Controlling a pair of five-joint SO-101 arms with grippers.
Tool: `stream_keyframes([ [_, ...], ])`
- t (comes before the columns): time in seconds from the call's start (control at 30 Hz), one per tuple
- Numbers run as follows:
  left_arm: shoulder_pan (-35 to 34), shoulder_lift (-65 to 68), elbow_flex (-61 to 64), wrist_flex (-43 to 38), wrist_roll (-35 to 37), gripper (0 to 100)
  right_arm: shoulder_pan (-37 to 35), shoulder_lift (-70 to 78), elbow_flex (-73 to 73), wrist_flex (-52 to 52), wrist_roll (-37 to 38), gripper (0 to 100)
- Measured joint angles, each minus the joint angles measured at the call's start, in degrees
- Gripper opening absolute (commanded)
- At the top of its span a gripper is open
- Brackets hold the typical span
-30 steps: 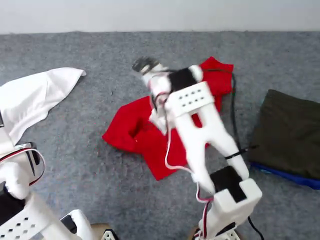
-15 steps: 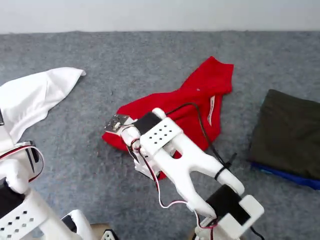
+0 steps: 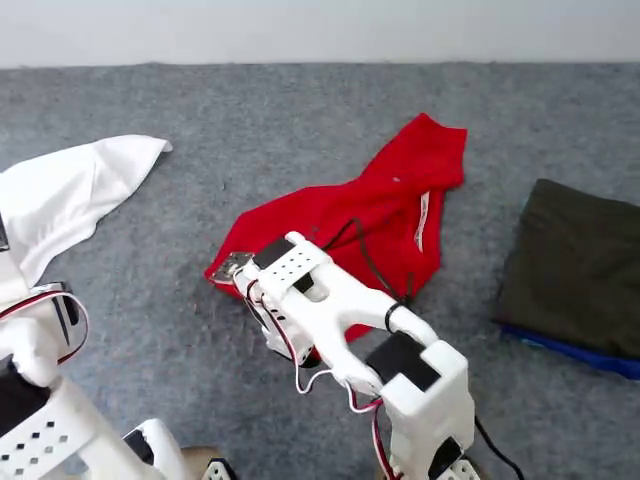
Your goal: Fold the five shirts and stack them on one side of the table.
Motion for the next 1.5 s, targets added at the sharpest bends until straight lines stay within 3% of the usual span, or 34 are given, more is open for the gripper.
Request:
stream_keyframes([
  [0.07,0.0,0.0,0.0,0.0,0.0,20,0.0,1.9,-1.4,0.2,0.0,21.5],
  [0.23,0.0,0.0,0.0,0.0,0.0,20,0.9,3.5,-3.9,2.0,0.0,0.6],
  [0.47,-0.1,0.0,0.0,0.0,0.0,20,4.7,4.7,-8.5,9.3,3.5,1.1],
  [0.63,0.9,0.0,0.3,-0.4,0.0,20,9.8,-4.1,-10.5,17.5,7.0,1.0],
  [0.8,7.8,0.0,4.0,-2.6,0.1,20,16.4,-19.6,-9.8,18.2,12.0,1.0],
  [1.0,19.1,0.2,9.4,-6.8,5.0,20,22.9,-40.4,-3.3,18.3,19.6,1.0],
  [1.2,29.0,10.7,9.9,-9.1,7.8,20,29.6,-57.8,7.6,18.3,25.2,1.0],
  [1.5,40.6,40.5,-11.3,-4.1,8.2,26,35.1,-71.8,25.4,18.3,27.6,1.0],
])
